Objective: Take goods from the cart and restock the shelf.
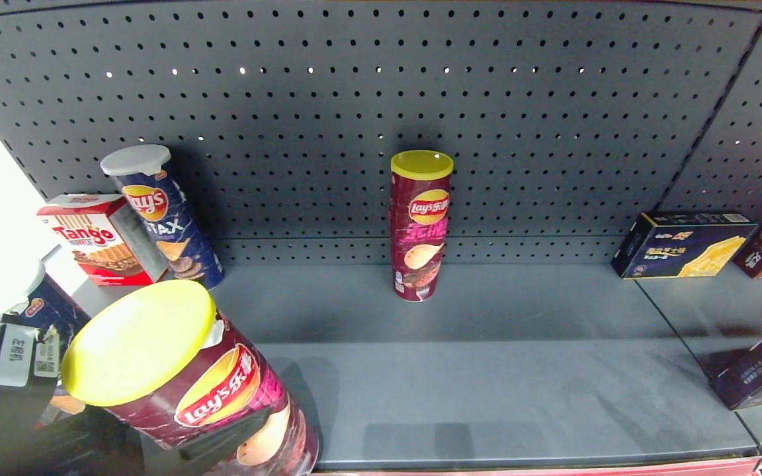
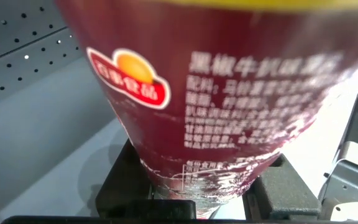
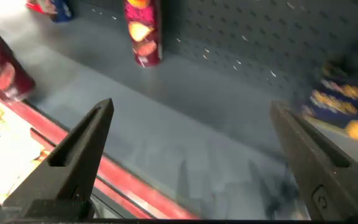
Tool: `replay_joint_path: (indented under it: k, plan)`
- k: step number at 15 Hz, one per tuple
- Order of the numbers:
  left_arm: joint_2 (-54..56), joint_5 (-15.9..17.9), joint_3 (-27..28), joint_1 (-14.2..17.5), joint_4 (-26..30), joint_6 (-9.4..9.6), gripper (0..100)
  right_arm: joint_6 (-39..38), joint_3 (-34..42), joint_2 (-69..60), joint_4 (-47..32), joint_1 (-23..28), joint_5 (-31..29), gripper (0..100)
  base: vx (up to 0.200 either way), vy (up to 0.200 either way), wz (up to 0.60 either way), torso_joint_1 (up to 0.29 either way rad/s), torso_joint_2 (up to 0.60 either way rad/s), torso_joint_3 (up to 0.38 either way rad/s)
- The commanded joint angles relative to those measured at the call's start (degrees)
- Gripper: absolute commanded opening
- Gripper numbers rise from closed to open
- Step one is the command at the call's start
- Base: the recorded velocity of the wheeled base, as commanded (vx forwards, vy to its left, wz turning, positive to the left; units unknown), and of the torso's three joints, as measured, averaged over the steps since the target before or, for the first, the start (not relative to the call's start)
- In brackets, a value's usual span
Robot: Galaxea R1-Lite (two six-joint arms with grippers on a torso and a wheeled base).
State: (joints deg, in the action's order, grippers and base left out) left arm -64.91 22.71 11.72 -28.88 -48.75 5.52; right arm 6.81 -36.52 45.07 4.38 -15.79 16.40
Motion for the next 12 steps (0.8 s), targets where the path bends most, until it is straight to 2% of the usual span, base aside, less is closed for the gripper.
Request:
replay_joint_path:
  k: [1, 3, 5, 9, 12]
  plan:
    - [-0.39, 0.05, 0.06, -0.12, -0.03, 0.01, 0, -0.13, -1.36, 13.29, 7.58, -3.37, 1.09, 100, 0.0, 0.0, 0.0, 0.0, 0.0, 0.0]
    - [-0.39, 0.05, 0.15, -0.04, -0.03, 0.01, 0, -0.05, -1.8, 18.56, 13.47, -3.37, 2.15, 100, 0.0, 0.0, 0.0, 0.0, 0.0, 0.0]
    - [-0.3, -0.12, -0.11, 0.05, -0.03, 0.01, 0, 0.13, -3.73, 26.21, 20.67, -3.37, 5.84, 100, 0.0, 0.0, 0.0, 0.0, 0.0, 0.0]
    - [-0.21, -0.21, -0.47, 0.14, 0.06, 0.01, 0, 0.3, -11.2, 35.26, 23.13, -3.02, 9.44, 100, 0.0, 0.0, 0.0, 0.0, 0.0, 0.0]
    - [-0.39, -0.21, -0.47, 0.05, 0.06, 0.01, 0, 0.48, -16.12, 43.7, 30.78, -3.2, 17.62, 100, 0.0, 0.0, 0.0, 0.0, 0.0, 0.0]
